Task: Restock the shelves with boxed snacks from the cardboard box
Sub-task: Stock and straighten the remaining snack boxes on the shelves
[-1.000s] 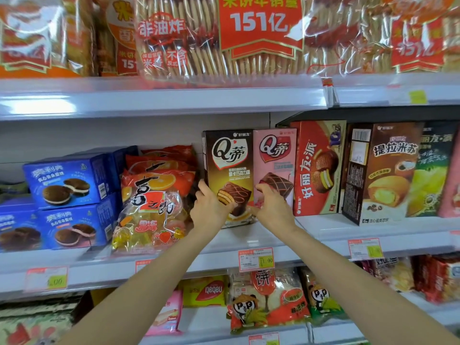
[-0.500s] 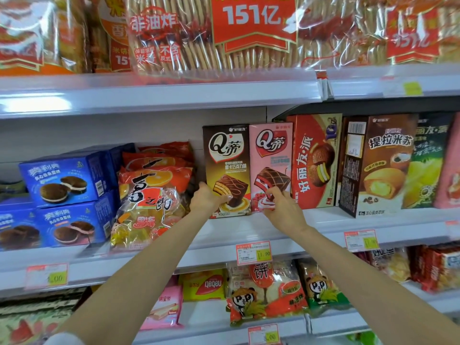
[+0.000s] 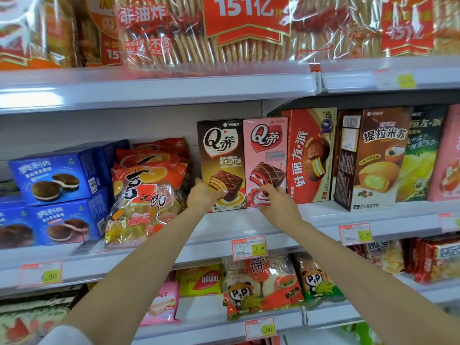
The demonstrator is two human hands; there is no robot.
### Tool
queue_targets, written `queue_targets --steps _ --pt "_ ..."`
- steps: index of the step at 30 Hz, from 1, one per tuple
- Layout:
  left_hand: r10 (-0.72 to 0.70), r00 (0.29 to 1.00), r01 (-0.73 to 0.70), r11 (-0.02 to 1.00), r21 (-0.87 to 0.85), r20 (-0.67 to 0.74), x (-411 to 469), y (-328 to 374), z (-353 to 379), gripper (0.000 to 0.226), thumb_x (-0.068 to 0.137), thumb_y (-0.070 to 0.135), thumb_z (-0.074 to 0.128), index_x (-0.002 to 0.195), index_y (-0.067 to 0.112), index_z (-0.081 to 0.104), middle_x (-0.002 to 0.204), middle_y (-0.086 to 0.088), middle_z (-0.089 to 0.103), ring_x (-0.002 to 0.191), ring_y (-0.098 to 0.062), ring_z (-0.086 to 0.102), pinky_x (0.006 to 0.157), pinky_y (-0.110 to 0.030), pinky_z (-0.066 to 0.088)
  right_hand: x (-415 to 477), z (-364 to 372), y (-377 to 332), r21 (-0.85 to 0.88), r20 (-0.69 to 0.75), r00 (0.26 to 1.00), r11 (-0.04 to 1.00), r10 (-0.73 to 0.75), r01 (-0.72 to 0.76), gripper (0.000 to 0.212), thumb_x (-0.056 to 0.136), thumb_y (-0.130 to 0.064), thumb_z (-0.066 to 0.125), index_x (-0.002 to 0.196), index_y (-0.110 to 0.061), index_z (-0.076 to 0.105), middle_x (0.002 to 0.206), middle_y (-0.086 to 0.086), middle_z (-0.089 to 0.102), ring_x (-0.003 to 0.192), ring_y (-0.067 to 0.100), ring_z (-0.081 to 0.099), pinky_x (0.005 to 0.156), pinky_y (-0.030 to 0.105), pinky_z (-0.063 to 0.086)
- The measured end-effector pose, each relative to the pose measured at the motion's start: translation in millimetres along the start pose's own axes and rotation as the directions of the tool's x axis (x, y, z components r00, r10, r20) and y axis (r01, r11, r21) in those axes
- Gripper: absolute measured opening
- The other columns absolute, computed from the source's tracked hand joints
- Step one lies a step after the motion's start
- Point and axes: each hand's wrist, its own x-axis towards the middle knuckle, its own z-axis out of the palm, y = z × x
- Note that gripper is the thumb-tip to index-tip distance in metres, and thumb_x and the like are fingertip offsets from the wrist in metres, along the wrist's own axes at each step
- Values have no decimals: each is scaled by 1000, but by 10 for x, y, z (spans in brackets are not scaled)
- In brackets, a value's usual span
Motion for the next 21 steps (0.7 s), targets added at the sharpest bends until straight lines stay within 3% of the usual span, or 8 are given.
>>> queue_targets --steps 5,8,10,12,13,18,21 --pt "31 996 -48 977 -210 -81 -187 52 5 94 77 28 75 143 3 13 145 -18 29 130 -34 36 104 -44 37 -9 -6 19 -3 -3 1000 1000 -12 12 42 88 -18 59 128 -22 47 121 13 53 106 34 55 85 39 48" --pt "257 925 -270 963 -8 -281 -512 65 29 88 78 24 74 143 4 18 141 -18 26 129 -33 30 99 -41 37 -30 -17 -7 -15 -16 1000 1000 -18 18 43 88 -17 58 129 -20 48 122 12 52 108 33 54 82 37 46" --pt "501 786 -464 865 190 -362 -695 20 48 75 74 21 76 134 1 36 131 -18 38 117 -34 41 90 -38 43 -62 -37 -50 -85 -69 995 995 -66 60 41 88 -17 57 128 -18 50 119 11 54 108 33 54 81 38 45" --pt "700 648 -602 712 362 -301 -824 -58 80 58 69 16 78 119 1 50 117 -16 51 102 -33 51 80 -38 49 -130 -71 -103 -166 -116 981 977 -154 134 39 88 -16 57 127 -16 53 114 11 56 105 33 55 81 39 44" --pt "757 610 -647 646 405 -234 -890 -95 92 52 69 14 77 114 2 54 114 -13 54 99 -31 53 77 -38 51 -183 -92 -129 -190 -127 972 967 -198 172 39 87 -14 58 126 -15 54 113 12 57 104 33 55 81 40 44" --pt "879 477 -795 433 425 -1 -1276 -270 143 45 69 11 75 110 6 58 112 -10 59 101 -26 57 81 -35 53 -639 -240 -147 -316 -187 903 894 -387 318 44 72 -10 74 114 -11 62 101 12 61 92 34 60 73 41 48" --pt "923 382 -861 334 384 53 -1536 -372 194 34 80 15 58 113 9 52 113 -8 59 101 -24 55 82 -34 48 -1063 -303 -29 -314 -225 889 893 -399 322 40 74 -11 68 113 -13 61 102 9 60 90 31 59 71 38 48"
